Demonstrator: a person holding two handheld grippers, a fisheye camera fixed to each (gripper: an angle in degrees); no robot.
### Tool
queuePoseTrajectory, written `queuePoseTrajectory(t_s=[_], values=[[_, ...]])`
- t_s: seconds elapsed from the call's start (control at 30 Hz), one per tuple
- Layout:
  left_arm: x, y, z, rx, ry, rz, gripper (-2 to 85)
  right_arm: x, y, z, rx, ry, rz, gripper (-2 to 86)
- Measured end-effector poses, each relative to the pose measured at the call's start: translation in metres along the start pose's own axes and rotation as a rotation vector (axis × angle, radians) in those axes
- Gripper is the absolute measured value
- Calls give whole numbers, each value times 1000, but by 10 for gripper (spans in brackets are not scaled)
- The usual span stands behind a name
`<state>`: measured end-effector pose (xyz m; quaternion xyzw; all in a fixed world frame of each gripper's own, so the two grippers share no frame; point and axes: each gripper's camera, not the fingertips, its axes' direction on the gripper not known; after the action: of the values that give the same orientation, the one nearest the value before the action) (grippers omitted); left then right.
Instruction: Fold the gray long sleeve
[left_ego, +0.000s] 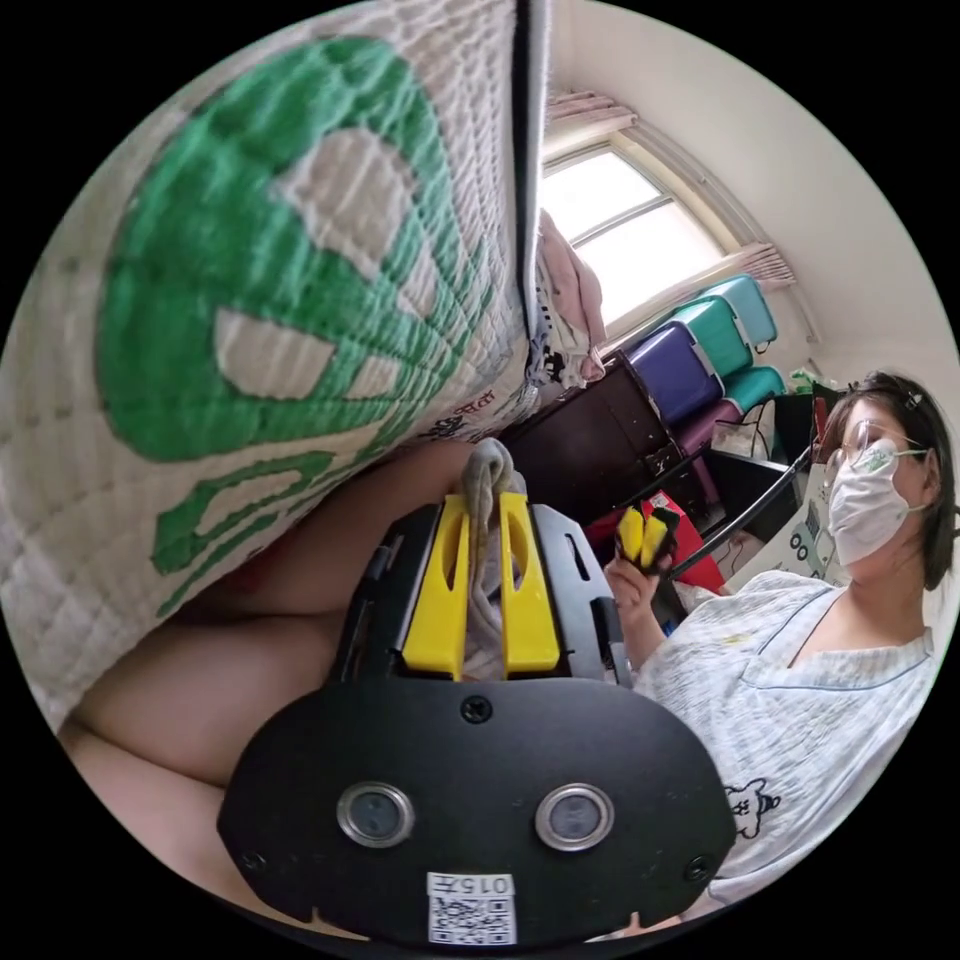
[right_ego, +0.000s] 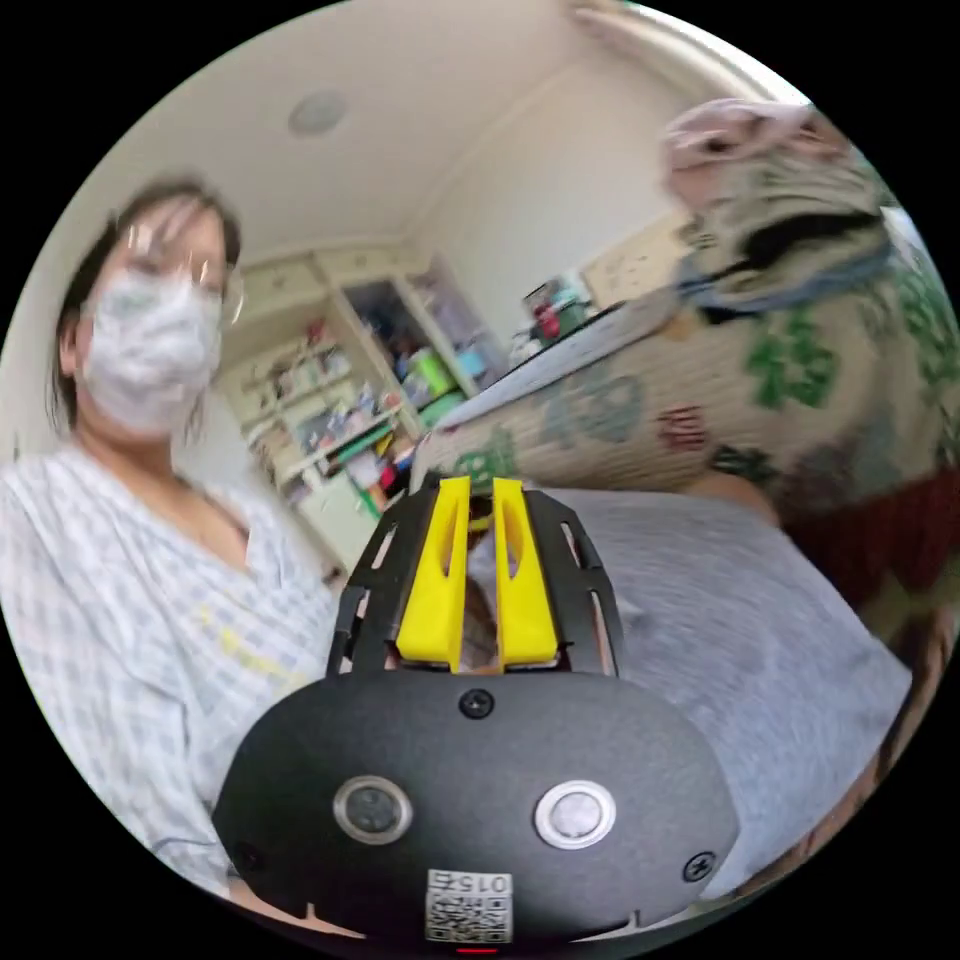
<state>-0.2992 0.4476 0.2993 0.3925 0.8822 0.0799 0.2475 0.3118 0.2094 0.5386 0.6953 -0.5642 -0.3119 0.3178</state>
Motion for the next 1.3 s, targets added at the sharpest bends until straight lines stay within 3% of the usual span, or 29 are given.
queuePoseTrajectory(t_s=[0.07,0.13,0.2,0.43,0.7,0.87,1.07,1.23,1.3], values=[[-2,2,0,-8,-20,5,45,57,-7,-45,59,216,117,55],[-6,4,3,-7,-29,8,42,131,-2,-79,44,674,238,82],[-10,5,5,-6,-38,-4,42,191,2,-88,-51,777,376,99],[-19,3,9,-14,-83,-28,43,315,-2,-81,-139,721,634,122],[-41,-6,12,-22,-127,-41,40,361,-14,-66,-181,613,710,64],[-47,-7,-1,-5,-149,-21,31,337,-14,-82,-92,646,692,26],[-36,-6,-52,105,-108,15,24,230,-21,-140,219,651,535,2],[8,-2,-126,190,-88,169,20,89,-32,-190,493,518,206,-5],[23,4,-161,238,-94,223,19,45,-40,-190,519,481,99,-6]])
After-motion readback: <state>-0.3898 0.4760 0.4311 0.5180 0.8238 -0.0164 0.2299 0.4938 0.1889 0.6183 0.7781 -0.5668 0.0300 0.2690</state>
